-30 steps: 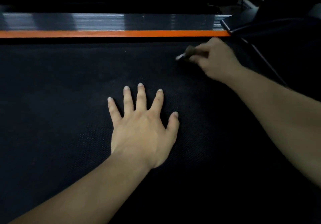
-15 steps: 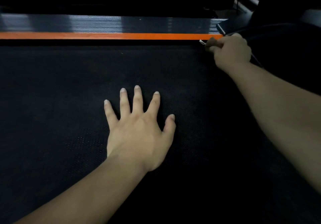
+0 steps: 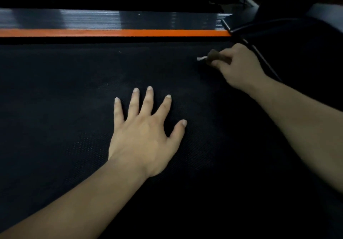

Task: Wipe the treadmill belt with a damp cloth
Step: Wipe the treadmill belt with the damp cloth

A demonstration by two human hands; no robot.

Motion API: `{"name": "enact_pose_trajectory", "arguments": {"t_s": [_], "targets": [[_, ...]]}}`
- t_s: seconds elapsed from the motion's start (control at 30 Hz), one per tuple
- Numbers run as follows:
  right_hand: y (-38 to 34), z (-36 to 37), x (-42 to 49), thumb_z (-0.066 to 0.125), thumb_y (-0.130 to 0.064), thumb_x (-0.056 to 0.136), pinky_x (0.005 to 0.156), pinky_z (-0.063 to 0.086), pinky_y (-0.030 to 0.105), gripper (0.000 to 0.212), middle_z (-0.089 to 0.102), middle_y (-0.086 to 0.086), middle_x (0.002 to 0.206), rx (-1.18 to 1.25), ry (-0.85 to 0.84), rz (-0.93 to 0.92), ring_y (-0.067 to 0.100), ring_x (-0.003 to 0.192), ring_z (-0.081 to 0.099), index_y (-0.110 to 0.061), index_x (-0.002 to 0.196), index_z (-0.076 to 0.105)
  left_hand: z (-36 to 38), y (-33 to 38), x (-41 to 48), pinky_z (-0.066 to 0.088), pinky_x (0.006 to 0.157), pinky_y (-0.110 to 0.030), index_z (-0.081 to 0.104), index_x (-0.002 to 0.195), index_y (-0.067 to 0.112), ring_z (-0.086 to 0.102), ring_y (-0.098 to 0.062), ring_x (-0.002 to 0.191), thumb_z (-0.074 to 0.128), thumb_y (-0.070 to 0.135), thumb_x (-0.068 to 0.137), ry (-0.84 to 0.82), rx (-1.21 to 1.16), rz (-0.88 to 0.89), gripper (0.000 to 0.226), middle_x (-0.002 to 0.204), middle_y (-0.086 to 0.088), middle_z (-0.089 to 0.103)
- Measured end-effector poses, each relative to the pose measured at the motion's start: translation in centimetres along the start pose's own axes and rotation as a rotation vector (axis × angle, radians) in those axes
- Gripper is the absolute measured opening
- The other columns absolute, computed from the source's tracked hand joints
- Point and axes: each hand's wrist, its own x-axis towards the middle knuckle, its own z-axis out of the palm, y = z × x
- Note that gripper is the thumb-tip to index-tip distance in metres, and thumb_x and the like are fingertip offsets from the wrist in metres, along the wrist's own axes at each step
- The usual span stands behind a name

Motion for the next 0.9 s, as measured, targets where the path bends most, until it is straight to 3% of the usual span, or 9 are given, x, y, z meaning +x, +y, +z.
{"name": "enact_pose_trajectory", "arguments": {"t_s": [0.07, 0.17, 0.37, 0.57, 0.73, 0.8, 0.9], "targets": [[1.2, -0.9, 0.1, 0.062, -0.047, 0.091, 0.077, 0.045, 0.035, 0.022, 0.054, 0.001, 0.086, -0.054, 0.035, 0.048, 0.025, 0.085, 0.057, -0.028, 0.099, 0.072, 0.0, -0.1, 0.0, -0.013, 0.124, -0.055, 0.000, 0.160, 0.044, -0.021, -0.021, 0.156, 0.001, 0.078, 0.090, 0.000, 0.007, -0.003, 0.079, 0.171, 0.003, -0.010], [1.6, -1.5, 0.4, 0.060, -0.046, 0.090, 0.085, 0.048, 0.040, 0.030, 0.060, 0.010, 0.104, -0.091, 0.134, 0.212, 0.035, 0.101, 0.060, -0.023, 0.106, 0.072, 0.0, 0.0, 0.1, -0.012, 0.124, -0.055, 0.003, 0.161, 0.043, -0.019, -0.021, 0.156, 0.007, 0.077, 0.093, -0.009, 0.003, -0.007, 0.076, 0.172, 0.003, -0.009], [-0.2, -1.6, -6.3, 0.060, -0.048, 0.092, 0.081, 0.045, 0.038, 0.026, 0.051, 0.001, 0.094, -0.071, -0.022, -0.042, 0.022, 0.088, 0.055, -0.027, 0.104, 0.070, -0.1, 0.0, 0.1, -0.011, 0.125, -0.055, 0.006, 0.161, 0.043, -0.017, -0.021, 0.157, 0.010, 0.077, 0.093, -0.020, 0.001, -0.020, 0.077, 0.172, 0.003, -0.006], [0.5, -2.6, -5.9, 0.057, -0.046, 0.093, 0.087, 0.045, 0.041, 0.032, 0.056, 0.011, 0.109, -0.168, 0.111, 0.220, 0.035, 0.104, 0.059, -0.024, 0.112, 0.069, 0.1, -0.1, 0.0, -0.012, 0.124, -0.055, 0.011, 0.161, 0.041, -0.014, -0.022, 0.157, 0.013, 0.077, 0.093, -0.015, 0.007, -0.017, 0.077, 0.172, 0.001, -0.003], [-3.1, -2.8, -14.4, 0.058, -0.049, 0.093, 0.082, 0.044, 0.039, 0.027, 0.052, -0.005, 0.097, -0.020, -0.025, -0.008, 0.016, 0.088, 0.054, -0.031, 0.110, 0.069, 0.1, -0.1, 0.0, -0.011, 0.124, -0.056, 0.013, 0.162, 0.040, -0.013, -0.024, 0.157, 0.016, 0.076, 0.095, -0.008, 0.006, -0.008, 0.076, 0.172, -0.001, -0.001], [-2.3, -3.8, -15.2, 0.058, -0.051, 0.092, 0.084, 0.045, 0.040, 0.027, 0.052, -0.007, 0.095, -0.072, -0.044, -0.013, 0.016, 0.089, 0.054, -0.032, 0.109, 0.069, 0.1, -0.1, -0.1, -0.011, 0.124, -0.057, 0.014, 0.162, 0.039, -0.012, -0.025, 0.157, 0.017, 0.075, 0.095, -0.009, 0.004, -0.007, 0.076, 0.172, -0.003, 0.000], [-1.0, -4.5, -14.5, 0.058, -0.050, 0.093, 0.090, 0.048, 0.047, 0.030, 0.051, -0.002, 0.099, -0.114, 0.057, 0.221, 0.026, 0.097, 0.058, -0.029, 0.111, 0.069, 0.0, -0.1, -0.2, -0.011, 0.124, -0.058, 0.015, 0.162, 0.038, -0.011, -0.026, 0.158, 0.018, 0.074, 0.096, -0.012, 0.005, 0.000, 0.075, 0.172, -0.004, 0.001]]}}
